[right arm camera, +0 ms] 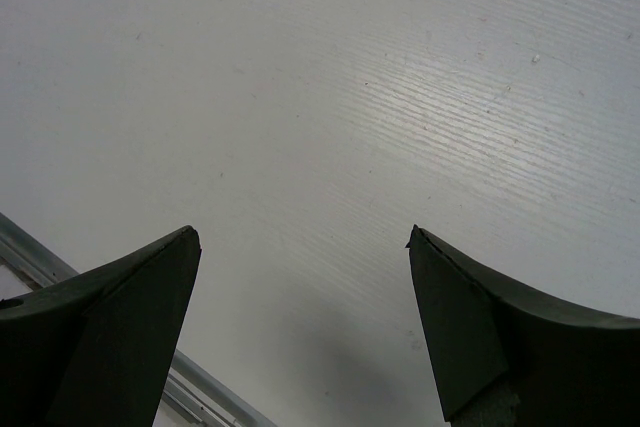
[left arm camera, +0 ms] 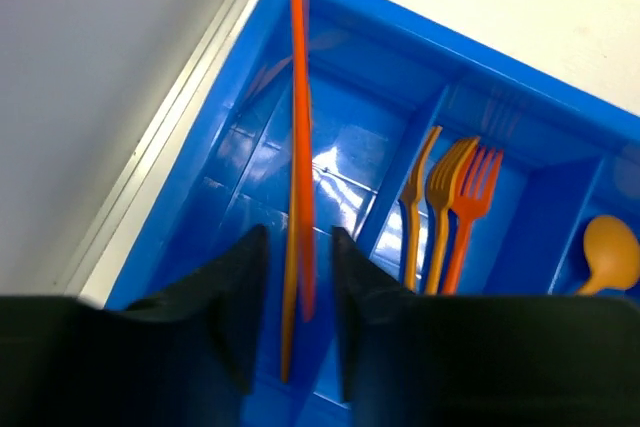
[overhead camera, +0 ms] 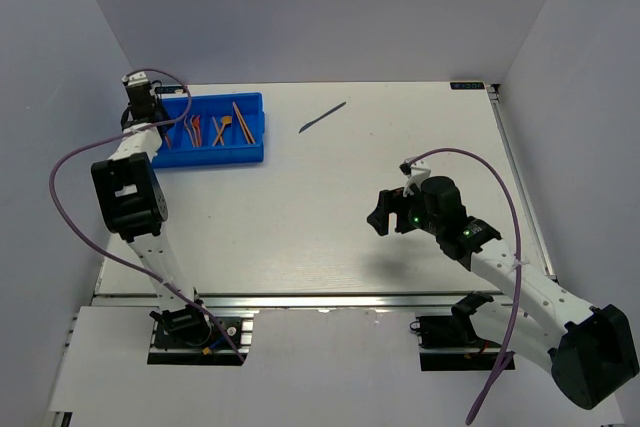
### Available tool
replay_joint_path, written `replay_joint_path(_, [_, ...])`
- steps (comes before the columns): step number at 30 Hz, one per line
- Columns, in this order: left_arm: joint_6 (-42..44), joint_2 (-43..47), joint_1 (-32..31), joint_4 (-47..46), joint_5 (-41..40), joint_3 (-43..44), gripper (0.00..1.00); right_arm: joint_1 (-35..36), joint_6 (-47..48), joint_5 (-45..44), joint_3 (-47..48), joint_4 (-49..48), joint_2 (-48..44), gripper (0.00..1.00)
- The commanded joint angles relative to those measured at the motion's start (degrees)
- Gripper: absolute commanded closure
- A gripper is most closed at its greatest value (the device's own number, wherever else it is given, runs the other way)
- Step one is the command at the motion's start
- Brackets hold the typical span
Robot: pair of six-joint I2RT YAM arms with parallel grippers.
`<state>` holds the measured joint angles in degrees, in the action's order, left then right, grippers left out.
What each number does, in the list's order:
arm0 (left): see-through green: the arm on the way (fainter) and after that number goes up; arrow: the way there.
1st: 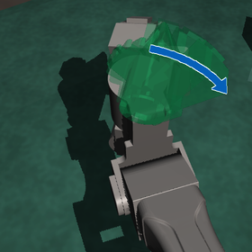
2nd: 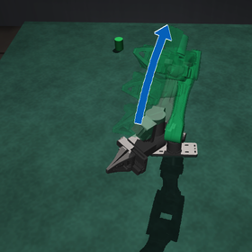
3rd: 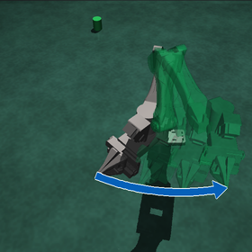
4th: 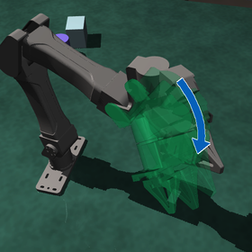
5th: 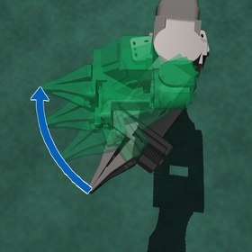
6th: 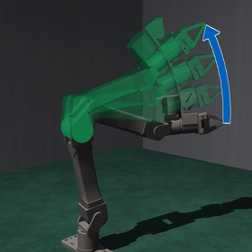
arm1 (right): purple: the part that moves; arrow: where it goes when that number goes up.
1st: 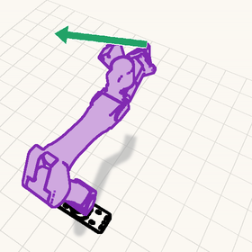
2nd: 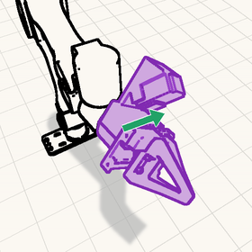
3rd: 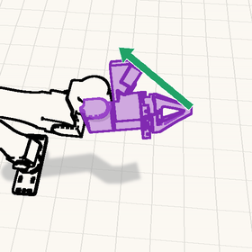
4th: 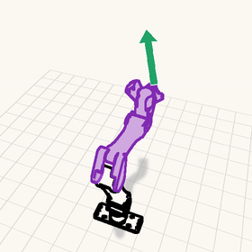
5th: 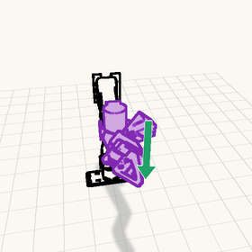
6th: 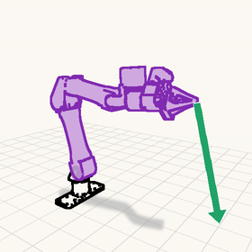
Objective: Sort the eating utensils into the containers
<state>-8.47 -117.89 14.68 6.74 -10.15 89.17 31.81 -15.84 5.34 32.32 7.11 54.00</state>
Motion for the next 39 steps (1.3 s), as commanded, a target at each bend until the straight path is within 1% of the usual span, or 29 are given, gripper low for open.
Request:
replay_joint_path(1, [-0.76,5.47,0.26,-2.87,1.88,-0.66,0.54,-0.35,0.98,0.37,0.38,-1.67,-0.47,0.11])
replay_joint_path(2, [-1.02,6.34,0.26,-3.05,2.15,-0.83,0.48,-0.35,0.89,0.28,0.38,-1.67,-0.47,0.11])
replay_joint_path(7, [-2.25,13.99,0.18,-4.10,2.68,-3.12,0.41,-0.35,0.72,0.11,0.47,-1.58,-0.12,0.11])
replay_joint_path(9, [-2.61,16.36,-1.04,-5.24,2.95,-4.26,0.35,-0.35,0.63,-0.16,0.47,-1.58,-0.21,0.11])
replay_joint_path(10, [-2.17,18.29,-1.92,-5.25,2.34,-4.79,0.33,-0.35,0.63,-0.16,0.29,-1.75,-0.30,0.11])
replay_joint_path(11, [-0.43,18.91,-2.98,-4.99,-0.11,-4.88,0.31,-0.35,0.54,-0.25,0.20,-1.84,-0.30,0.11])
replay_joint_path(12, [0.46,19.36,-4.99,-4.38,-1.35,-4.88,0.24,-0.35,0.54,-0.42,0.20,-1.84,-0.21,0.11])
replay_joint_path(13, [0.99,19.19,-5.62,-3.85,-2.14,-4.18,0.03,-0.35,0.54,-0.42,0.20,-1.84,-0.12,0.11])
replay_joint_path(14, [1.17,18.66,-5.89,-3.15,-2.59,-3.65,0.02,-0.35,0.54,-0.42,0.12,-1.84,-0.12,0.11])
replay_joint_path(17, [0.47,16.56,-6.24,-1.12,-1.02,-2.42,0.02,-0.35,0.37,-0.68,-0.06,-1.93,-0.12,0.11])
replay_joint_path(19, [1.96,15.67,-9.30,0.11,-0.22,-1.81,0.02,-0.35,0.37,-0.95,-0.15,-2.10,-0.30,0.11])
replay_joint_path(20, [4.92,14.10,-11.32,2.03,-0.91,0.11,0.02,-0.35,0.28,-1.21,-0.32,-2.28,-0.30,0.11])
replay_joint_path(21, [6.17,12.87,-15.77,3.35,-1.70,1.70,0.02,-0.35,0.10,-1.30,-0.41,-2.37,-0.30,0.11])
replay_joint_path(22, [7.14,11.46,-17.65,4.76,-0.41,3.54,0.03,-0.35,0.02,-1.82,-0.41,-2.46,-0.30,0.11])
replay_joint_path(23, [8.02,9.88,-18.97,7.56,1.26,7.56,0.03,-0.35,-0.33,-2.18,-0.41,-2.46,-0.21,0.11])
replay_joint_path(24, [7.94,7.00,-21.16,8.19,3.10,9.34,0.03,-0.35,-0.51,-2.53,-0.41,-2.46,-0.30,0.11])
replay_joint_path(25, [7.68,5.58,-22.14,8.63,6.60,10.93,0.03,-0.35,-0.77,-3.49,-0.59,-2.54,-0.38,0.11])
replay_joint_path(27, [7.68,1.20,-24.94,8.90,9.96,14.87,0.03,-0.35,-1.21,-4.28,-0.67,-2.54,-0.82,0.11])
replay_joint_path(29, [8.20,-2.51,-26.88,11.00,15.13,18.83,0.03,-0.35,-1.30,-4.64,-0.76,-2.54,-1.00,0.11])
replay_joint_path(30, [8.29,-6.61,-28.89,11.79,15.95,23.55,0.03,-0.35,-1.30,-4.90,-0.85,-2.54,-1.09,0.11])
replay_joint_path(32, [11.18,-10.85,-31.45,13.64,17.17,28.41,0.03,-0.35,-1.48,-5.08,-0.85,-2.54,-0.91,0.11])
replay_joint_path(33, [11.63,-15.05,-32.07,14.17,18.23,33.13,0.03,-0.52,-1.57,-4.99,-0.94,-2.63,-0.82,0.11])
replay_joint_path(35, [11.81,-18.85,-33.30,14.09,21.03,37.46,0.02,-0.44,-1.57,-5.08,-0.94,-2.72,-0.56,0.11])
replay_joint_path(36, [11.55,-20.44,-33.66,13.74,21.14,40.88,0.02,-0.44,-1.48,-4.99,-0.94,-2.81,-0.47,0.11])
replay_joint_path(37, [11.81,-23.33,-33.92,13.39,21.66,42.30,0.02,-0.44,-1.48,-5.08,-0.85,-2.72,-0.30,0.11])
replay_joint_path(39, [11.46,-24.93,-34.54,10.24,23.85,43.11,0.02,-0.44,-1.48,-4.91,-0.76,-2.89,0.14,0.11])
